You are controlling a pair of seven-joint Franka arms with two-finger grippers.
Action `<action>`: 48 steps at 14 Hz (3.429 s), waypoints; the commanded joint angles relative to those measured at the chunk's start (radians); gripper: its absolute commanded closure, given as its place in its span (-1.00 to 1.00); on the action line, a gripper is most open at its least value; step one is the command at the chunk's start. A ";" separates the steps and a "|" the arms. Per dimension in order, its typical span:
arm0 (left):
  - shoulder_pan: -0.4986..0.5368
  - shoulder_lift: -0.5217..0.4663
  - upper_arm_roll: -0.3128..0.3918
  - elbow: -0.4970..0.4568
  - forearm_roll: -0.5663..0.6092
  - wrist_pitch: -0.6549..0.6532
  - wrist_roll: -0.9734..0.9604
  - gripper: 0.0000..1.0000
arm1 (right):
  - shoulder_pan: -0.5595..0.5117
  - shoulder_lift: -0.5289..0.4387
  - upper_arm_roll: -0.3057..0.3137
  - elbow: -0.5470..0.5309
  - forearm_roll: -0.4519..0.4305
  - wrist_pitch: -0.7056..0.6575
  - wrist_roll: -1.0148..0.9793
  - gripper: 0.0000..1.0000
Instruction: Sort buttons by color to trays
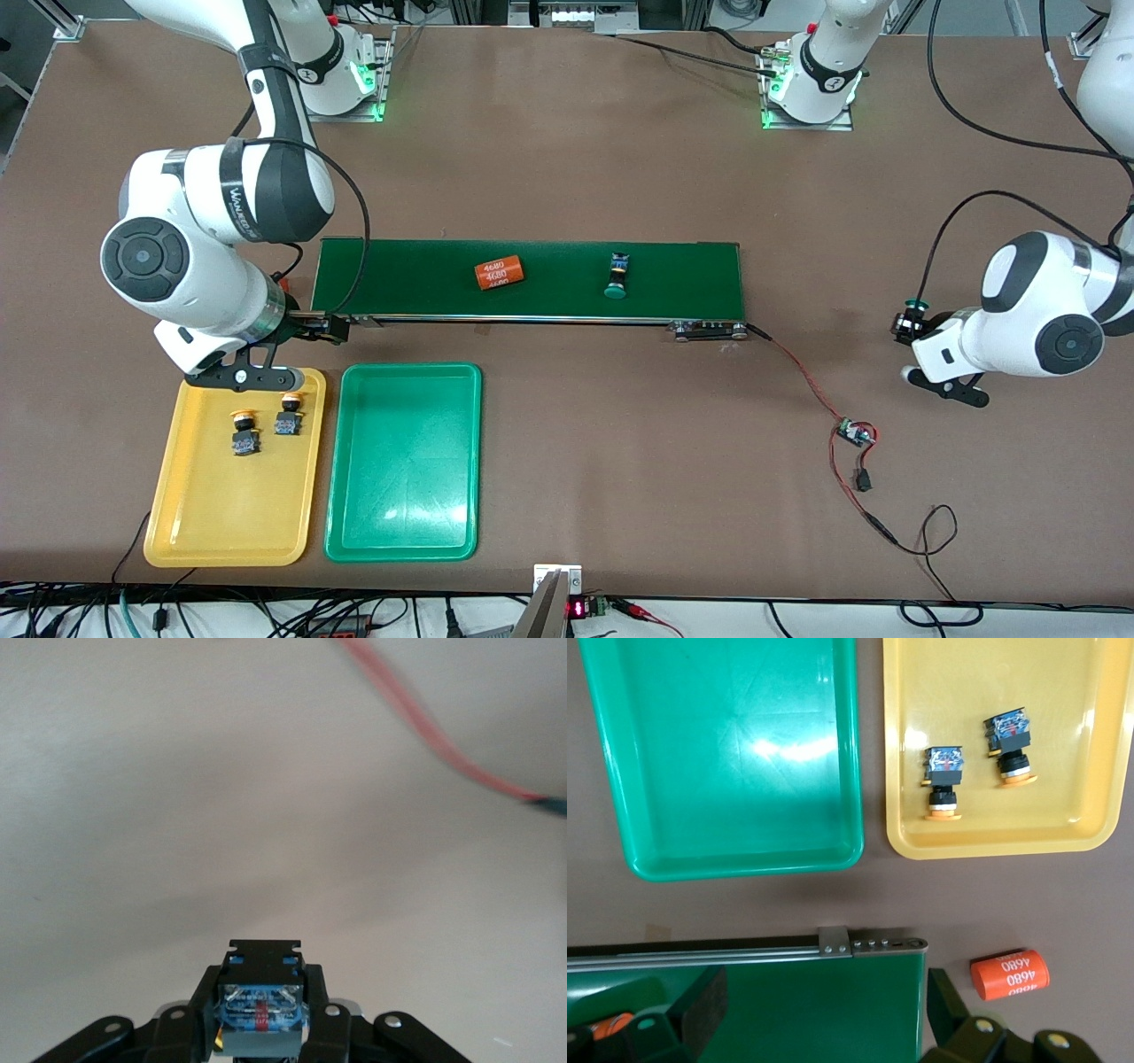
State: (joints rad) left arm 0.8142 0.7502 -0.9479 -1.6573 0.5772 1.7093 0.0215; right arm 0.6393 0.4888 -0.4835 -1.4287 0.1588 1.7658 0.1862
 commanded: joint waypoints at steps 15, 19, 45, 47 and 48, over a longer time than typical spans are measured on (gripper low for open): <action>-0.537 0.043 0.000 -0.028 -0.165 0.168 -0.555 0.35 | 0.204 -0.029 0.010 -0.036 0.073 -0.085 0.179 -1.00; -0.540 0.040 -0.002 -0.058 -0.165 0.194 -0.690 -1.00 | 0.206 -0.024 0.010 -0.039 0.071 -0.080 0.179 -1.00; -0.582 -0.460 0.509 0.297 -0.456 -0.352 0.032 -1.00 | 0.500 0.238 0.011 -0.035 0.197 0.251 0.613 -0.92; -0.621 -0.553 0.610 0.220 -0.506 -0.301 0.038 -1.00 | 0.490 0.249 0.011 -0.035 0.217 0.267 0.610 -0.53; -0.673 -0.596 0.697 0.185 -0.532 -0.280 0.037 -1.00 | 0.487 0.249 0.010 -0.035 0.237 0.267 0.616 0.06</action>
State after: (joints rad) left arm 0.2176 0.2829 -0.3963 -1.3388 0.1020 1.3629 0.0278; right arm 1.1321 0.7328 -0.4680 -1.4677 0.3546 2.0212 0.7929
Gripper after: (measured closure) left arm 0.000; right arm 0.137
